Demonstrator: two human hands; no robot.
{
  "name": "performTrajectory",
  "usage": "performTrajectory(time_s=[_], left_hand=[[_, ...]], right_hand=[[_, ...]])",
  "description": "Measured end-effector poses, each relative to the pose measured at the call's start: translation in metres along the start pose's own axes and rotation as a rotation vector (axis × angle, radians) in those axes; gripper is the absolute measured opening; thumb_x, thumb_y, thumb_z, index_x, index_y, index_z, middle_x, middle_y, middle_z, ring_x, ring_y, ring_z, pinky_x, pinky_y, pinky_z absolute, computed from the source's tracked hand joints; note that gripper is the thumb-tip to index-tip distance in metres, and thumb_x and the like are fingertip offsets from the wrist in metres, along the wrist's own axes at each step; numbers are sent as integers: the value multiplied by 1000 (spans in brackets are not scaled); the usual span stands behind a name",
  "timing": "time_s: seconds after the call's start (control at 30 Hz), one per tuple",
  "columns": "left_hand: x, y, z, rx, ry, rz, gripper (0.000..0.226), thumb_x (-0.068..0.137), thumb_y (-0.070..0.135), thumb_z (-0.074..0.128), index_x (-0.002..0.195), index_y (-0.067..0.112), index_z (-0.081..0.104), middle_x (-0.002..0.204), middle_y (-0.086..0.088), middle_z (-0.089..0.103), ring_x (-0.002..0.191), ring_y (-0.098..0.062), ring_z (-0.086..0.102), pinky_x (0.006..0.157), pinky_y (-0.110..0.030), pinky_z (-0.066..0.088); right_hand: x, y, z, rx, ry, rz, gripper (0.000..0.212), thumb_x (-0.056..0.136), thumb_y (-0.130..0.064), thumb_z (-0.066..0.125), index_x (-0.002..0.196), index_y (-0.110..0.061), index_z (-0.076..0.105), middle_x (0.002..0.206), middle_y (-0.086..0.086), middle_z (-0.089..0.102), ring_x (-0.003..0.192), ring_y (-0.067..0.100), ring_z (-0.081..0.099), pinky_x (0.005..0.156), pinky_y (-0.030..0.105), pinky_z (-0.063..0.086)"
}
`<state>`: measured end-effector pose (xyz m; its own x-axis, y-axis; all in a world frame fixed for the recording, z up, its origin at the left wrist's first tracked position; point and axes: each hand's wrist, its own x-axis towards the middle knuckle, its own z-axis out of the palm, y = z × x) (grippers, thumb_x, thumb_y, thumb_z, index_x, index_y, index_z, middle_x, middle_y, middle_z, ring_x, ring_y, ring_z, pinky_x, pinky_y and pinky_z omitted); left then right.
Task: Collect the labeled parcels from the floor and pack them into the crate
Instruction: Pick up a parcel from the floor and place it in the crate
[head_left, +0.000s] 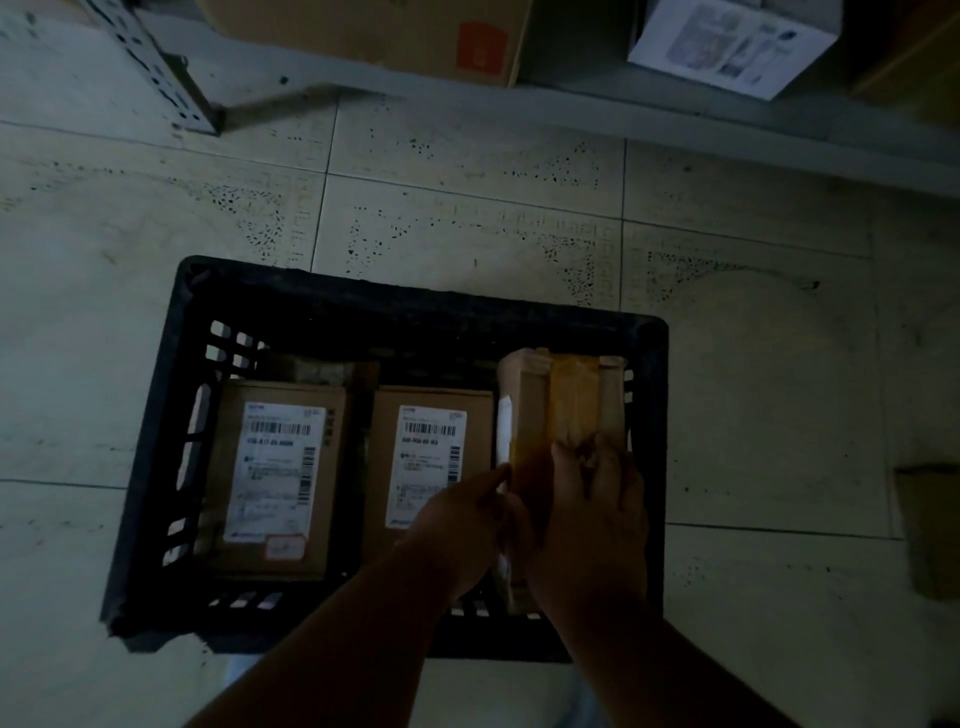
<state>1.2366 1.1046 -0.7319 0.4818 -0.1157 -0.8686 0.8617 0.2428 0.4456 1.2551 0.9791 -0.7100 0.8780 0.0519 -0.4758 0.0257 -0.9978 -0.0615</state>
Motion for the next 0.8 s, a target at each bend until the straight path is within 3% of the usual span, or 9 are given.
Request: performTrajectory(time_s=[0.1, 0.17, 0.27, 0.37, 0.43, 0.53, 0.6, 0.7, 0.8], left_hand=[[-1, -3, -2, 295, -9, 93, 23, 99, 29, 48, 99, 41, 67, 93, 4, 74, 86, -10, 71, 83, -34, 59], [1, -10, 3, 279, 19, 142, 18, 94, 31, 52, 106, 29, 65, 102, -3, 73, 90, -11, 71, 85, -37, 58], [-4, -14, 8, 140, 46, 203, 31, 101, 30, 44, 100, 17, 72, 100, -9, 75, 80, -7, 73, 61, -22, 58], [-2, -20, 18, 57, 72, 169, 31, 100, 41, 46, 118, 23, 64, 105, 2, 74, 98, -14, 71, 80, -32, 59], [0, -23, 17, 177, 31, 188, 44, 89, 51, 52, 123, 26, 61, 112, -3, 70, 106, -23, 68, 88, -42, 56], [8, -18, 11, 537, -53, 250, 23, 97, 38, 54, 115, 29, 63, 102, 1, 72, 89, -11, 71, 71, -23, 58], [18, -13, 10, 838, 64, 177, 19, 95, 35, 57, 113, 30, 60, 104, 2, 68, 89, -11, 68, 78, -28, 57], [18, -5, 15, 1028, 266, 182, 25, 95, 31, 57, 119, 25, 55, 112, 0, 63, 93, -11, 64, 84, -33, 56], [16, -12, 27, 1019, 258, 212, 42, 96, 36, 54, 132, 30, 34, 110, -1, 63, 91, -13, 66, 78, -36, 58]], right_hand=[[3, 3, -6, -11, 28, -26, 91, 73, -80, 49, 148, -30, 35, 157, 14, 20, 138, 38, 23, 107, 53, 32], [8, 3, -7, 70, 66, 11, 94, 68, -80, 56, 146, -32, 36, 153, 11, 24, 134, 33, 26, 104, 49, 34], [16, 2, -14, 112, 134, 19, 90, 68, -75, 60, 144, -33, 35, 150, 9, 27, 132, 30, 27, 102, 46, 36], [15, 7, -16, 41, 119, -6, 83, 76, -71, 57, 146, -32, 34, 150, 9, 27, 130, 30, 26, 103, 44, 35], [9, 10, -13, -21, 17, -37, 81, 83, -67, 53, 150, -32, 27, 156, 10, 17, 136, 31, 21, 108, 45, 32], [-4, 17, 1, -127, -137, -121, 78, 88, -57, 55, 152, -33, 17, 161, 9, 0, 144, 34, 10, 115, 47, 25], [-8, 21, 8, -101, -180, -145, 83, 88, -55, 57, 153, -35, 10, 161, 6, -3, 146, 33, 8, 115, 45, 23], [-7, 24, 14, -72, -311, -143, 73, 96, -46, 51, 155, -32, 10, 161, 5, 6, 144, 28, 20, 115, 39, 29], [0, 24, 24, 51, -476, -99, 53, 104, -34, 41, 153, -24, 23, 159, 7, 25, 142, 22, 31, 116, 37, 30]])
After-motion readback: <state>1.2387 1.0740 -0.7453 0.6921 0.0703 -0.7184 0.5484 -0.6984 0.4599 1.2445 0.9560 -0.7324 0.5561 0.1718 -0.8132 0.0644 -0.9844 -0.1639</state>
